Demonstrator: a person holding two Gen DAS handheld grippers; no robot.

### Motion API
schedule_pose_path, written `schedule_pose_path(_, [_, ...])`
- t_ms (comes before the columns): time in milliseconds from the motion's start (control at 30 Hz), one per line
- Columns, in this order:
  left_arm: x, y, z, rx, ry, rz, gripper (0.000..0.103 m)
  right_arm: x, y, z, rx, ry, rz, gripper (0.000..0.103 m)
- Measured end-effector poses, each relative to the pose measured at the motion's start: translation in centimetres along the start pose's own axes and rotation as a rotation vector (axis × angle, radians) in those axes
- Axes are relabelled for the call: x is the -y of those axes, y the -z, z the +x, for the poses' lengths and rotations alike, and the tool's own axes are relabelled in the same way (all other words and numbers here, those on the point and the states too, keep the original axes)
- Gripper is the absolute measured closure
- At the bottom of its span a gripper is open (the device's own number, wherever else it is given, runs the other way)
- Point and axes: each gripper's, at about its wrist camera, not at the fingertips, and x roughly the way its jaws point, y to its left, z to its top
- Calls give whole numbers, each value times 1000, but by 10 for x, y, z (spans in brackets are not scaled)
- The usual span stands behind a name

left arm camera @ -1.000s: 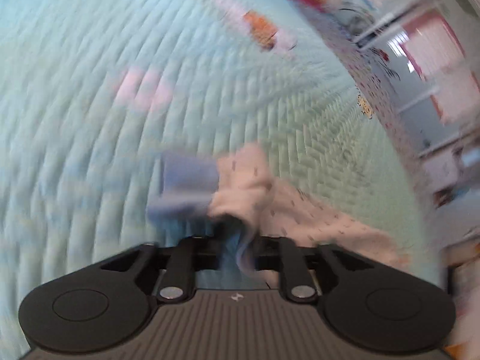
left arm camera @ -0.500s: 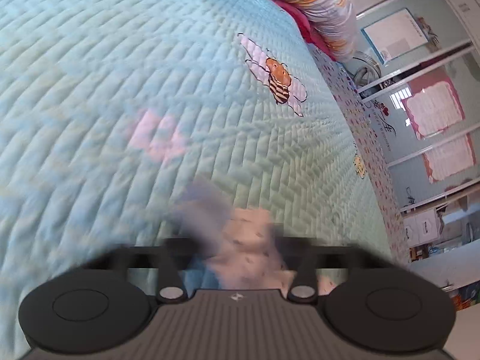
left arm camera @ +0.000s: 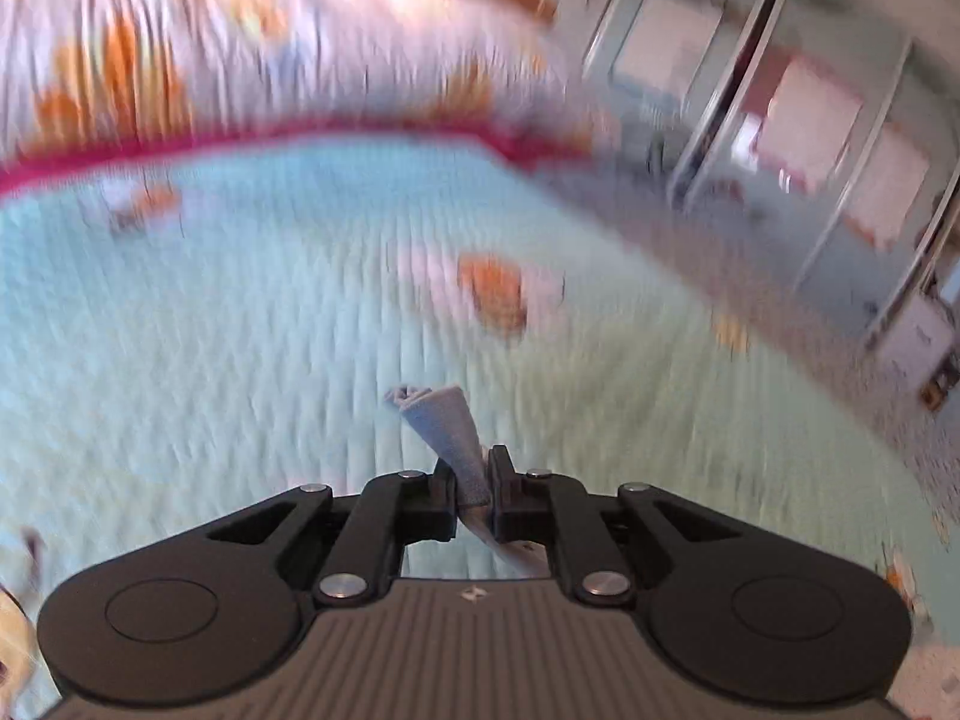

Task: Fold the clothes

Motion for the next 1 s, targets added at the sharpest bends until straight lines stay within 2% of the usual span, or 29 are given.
schedule_pose_path(167, [9, 10, 15, -149, 32, 94, 93, -13, -19, 1, -3, 13, -34, 54])
schedule_pose_path(300, [-4, 15, 18, -177, 4, 52, 92, -33, -54, 24, -1, 37, -97, 54])
schedule_pose_path(433, [-25, 15, 25, -199, -52, -43, 92, -80, -80, 79, -70, 8, -296, 51])
schedule_pose_path(533, [-39, 12, 26, -211, 1, -135, 92, -125, -90, 125, -109, -18, -514, 47])
schedule_pose_path(700, [-44, 14, 26, -231, 28, -158, 92, -190, -81, 191, -197, -59, -829, 43])
schedule_pose_path(767, [-46, 15, 26, -240, 35, -162, 92, -205, -71, 213, -248, -68, -905, 43])
schedule_pose_path(833, [-46, 15, 27, -244, 41, -162, 92, -208, -62, 226, -278, -55, -929, 43])
schedule_pose_path(933, [-44, 16, 29, -231, 38, -137, 92, -209, -47, 240, -310, -39, -956, 47])
schedule_pose_path(967, [-43, 16, 29, -227, 37, -129, 92, -206, -43, 241, -314, -41, -959, 62])
schedule_pose_path(1000, [-42, 16, 29, -223, 33, -120, 92, -204, -40, 241, -319, -43, -963, 70])
